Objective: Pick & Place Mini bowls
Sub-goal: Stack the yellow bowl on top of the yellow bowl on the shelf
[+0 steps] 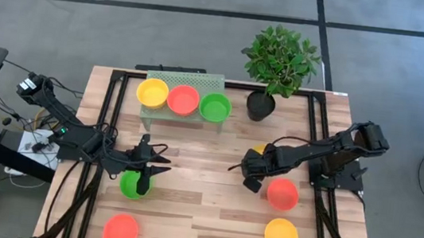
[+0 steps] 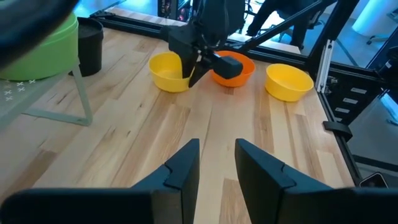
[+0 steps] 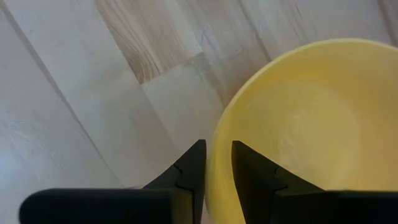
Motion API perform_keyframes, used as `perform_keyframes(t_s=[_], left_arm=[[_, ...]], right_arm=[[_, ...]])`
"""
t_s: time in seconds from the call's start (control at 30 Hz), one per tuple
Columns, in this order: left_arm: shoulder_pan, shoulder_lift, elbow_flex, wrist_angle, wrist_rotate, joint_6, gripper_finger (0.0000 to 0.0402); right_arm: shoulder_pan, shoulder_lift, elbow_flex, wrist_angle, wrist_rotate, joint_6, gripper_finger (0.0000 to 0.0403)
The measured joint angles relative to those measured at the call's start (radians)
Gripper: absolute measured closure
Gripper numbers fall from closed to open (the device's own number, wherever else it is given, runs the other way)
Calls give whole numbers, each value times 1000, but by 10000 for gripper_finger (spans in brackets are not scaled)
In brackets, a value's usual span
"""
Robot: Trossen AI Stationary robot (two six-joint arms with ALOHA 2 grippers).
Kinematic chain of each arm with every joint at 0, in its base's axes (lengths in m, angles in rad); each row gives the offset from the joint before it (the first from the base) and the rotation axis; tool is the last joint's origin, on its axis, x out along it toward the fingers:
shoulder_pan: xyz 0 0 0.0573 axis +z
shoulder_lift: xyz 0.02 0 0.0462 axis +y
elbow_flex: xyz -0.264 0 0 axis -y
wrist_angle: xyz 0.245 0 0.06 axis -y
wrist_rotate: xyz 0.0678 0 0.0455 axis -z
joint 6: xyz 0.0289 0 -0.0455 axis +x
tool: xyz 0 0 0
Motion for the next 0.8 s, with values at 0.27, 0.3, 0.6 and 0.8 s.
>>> perform_keyframes(t_s=[0.27,0.3,0.6,0.8], left_arm=[[0,0,0,12,0,0,298],[0,0,0,12,0,0,298],[0,0,0,13,28,13,298],[-1,0,0,49,211,208,298]], right_arm=[[0,-10,2,1,-24,-6,380],[0,-11,2,1,-21,-6,390],[6,-11,4,123,-22,-15,397],[47,-11,73,347,-61,-106,398]])
